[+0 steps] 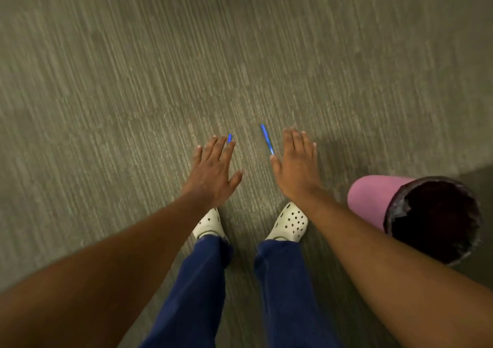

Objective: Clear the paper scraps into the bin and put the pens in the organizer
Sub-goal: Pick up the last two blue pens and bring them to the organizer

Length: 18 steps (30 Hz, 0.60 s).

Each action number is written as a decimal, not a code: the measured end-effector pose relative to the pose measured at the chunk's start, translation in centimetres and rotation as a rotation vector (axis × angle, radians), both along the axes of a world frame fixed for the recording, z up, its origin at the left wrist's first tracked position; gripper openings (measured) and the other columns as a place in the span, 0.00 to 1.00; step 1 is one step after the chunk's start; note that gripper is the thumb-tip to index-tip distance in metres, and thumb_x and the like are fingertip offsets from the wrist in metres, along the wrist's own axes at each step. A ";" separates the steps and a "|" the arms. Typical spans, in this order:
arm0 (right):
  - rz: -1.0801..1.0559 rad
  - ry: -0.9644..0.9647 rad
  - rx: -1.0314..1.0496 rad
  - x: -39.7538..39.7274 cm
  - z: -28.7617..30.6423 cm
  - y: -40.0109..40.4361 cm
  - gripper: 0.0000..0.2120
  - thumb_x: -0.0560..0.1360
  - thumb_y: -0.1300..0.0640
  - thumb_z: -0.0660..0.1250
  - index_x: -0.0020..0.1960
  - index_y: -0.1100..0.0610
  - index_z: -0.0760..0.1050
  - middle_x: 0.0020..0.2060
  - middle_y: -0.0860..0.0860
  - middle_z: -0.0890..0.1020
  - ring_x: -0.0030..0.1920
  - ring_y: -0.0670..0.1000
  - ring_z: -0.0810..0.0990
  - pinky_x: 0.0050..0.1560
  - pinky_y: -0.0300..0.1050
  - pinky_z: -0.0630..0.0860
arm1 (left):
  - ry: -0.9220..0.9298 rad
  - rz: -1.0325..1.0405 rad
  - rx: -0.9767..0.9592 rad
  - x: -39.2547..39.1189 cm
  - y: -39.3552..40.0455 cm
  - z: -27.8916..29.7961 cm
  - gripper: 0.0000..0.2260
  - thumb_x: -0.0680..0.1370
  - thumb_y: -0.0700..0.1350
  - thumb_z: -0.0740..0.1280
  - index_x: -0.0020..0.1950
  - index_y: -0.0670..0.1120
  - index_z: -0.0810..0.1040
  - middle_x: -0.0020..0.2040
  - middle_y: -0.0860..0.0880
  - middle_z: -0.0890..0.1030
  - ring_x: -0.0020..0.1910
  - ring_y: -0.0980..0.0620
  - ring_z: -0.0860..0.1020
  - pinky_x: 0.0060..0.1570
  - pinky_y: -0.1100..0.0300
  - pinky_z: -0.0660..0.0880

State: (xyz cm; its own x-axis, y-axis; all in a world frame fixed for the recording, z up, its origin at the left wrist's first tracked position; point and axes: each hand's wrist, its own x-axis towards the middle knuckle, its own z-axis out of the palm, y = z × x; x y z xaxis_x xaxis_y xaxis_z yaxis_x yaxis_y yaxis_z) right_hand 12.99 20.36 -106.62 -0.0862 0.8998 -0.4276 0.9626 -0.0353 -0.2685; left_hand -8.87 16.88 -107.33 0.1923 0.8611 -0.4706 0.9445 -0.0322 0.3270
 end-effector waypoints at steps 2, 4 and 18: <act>0.028 -0.018 -0.029 0.1 -4.6 0.1 0.32 0.82 0.47 0.62 0.81 0.59 0.58 0.79 0.59 0.64 0.81 0.62 0.59 0.80 0.63 0.56 | 0.016 -0.011 -0.022 0.1 0.3 -4.7 0.34 0.82 0.63 0.53 0.83 0.47 0.53 0.84 0.44 0.56 0.83 0.43 0.52 0.80 0.39 0.54; 0.051 -0.029 -0.059 0.5 -8.8 0.1 0.32 0.82 0.47 0.62 0.81 0.59 0.59 0.79 0.59 0.65 0.80 0.62 0.60 0.80 0.63 0.57 | 0.048 -0.013 -0.037 0.6 0.6 -9.1 0.34 0.80 0.62 0.57 0.82 0.47 0.57 0.81 0.43 0.62 0.81 0.41 0.58 0.77 0.40 0.61; 0.153 -0.062 -0.159 3.7 -23.6 -0.9 0.28 0.84 0.45 0.58 0.79 0.60 0.63 0.75 0.59 0.68 0.75 0.60 0.66 0.76 0.57 0.65 | -0.060 0.509 -0.179 3.1 2.7 -26.0 0.16 0.83 0.42 0.62 0.71 0.40 0.68 0.61 0.39 0.76 0.51 0.43 0.79 0.50 0.48 0.82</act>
